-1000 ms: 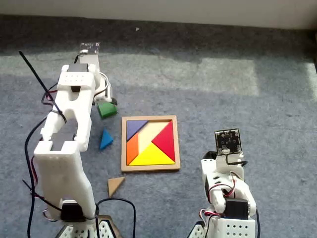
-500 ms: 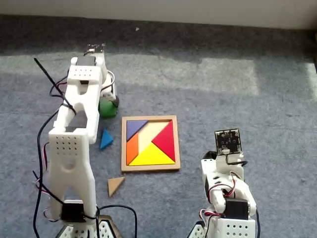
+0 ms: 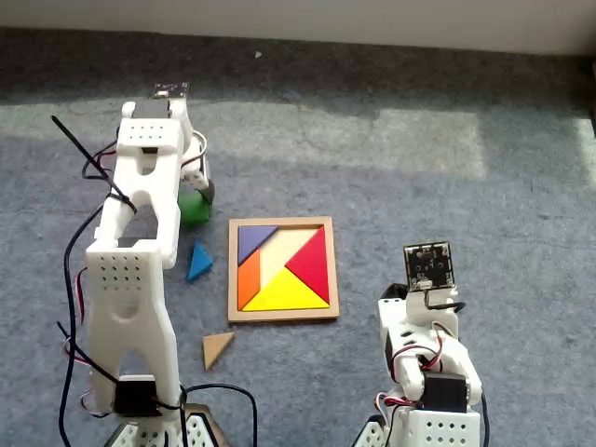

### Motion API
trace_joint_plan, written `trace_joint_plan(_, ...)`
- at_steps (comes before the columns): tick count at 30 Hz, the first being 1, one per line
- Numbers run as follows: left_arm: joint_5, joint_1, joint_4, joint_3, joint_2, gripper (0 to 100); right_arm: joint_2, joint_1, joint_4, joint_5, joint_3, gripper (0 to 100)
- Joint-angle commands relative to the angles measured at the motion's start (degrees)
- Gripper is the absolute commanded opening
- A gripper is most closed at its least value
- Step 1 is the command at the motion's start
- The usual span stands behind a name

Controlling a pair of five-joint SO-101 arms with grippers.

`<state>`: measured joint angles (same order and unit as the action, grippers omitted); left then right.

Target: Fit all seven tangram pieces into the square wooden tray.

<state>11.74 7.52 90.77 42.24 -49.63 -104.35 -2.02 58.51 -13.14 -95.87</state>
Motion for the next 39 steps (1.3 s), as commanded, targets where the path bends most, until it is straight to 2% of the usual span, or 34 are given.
trace_joint_plan(1,-4.22,-1.80,4.22,1.54,9.01,12,-0.75,0.66,-1.54,-0.62,-7.52,1.3)
trace_joint_plan(9,-11.34,-8.22,9.14,1.36,12.44,12,-0.75,0.66,-1.54,-0.62,-7.52,1.3)
trace_joint_plan(25,-12.04,-22.99,8.88,-1.89,12.62,12,-0.75,0.75,-2.59,-0.62,-7.52,1.3)
trace_joint_plan(29,-15.30,-26.33,8.79,-4.62,12.44,12,-0.75,0.75,-2.59,-0.62,-7.52,1.3)
trace_joint_plan(39,-22.68,-26.51,-0.18,-12.79,12.35,12,-0.75,0.75,-2.59,-0.62,-7.52,1.3)
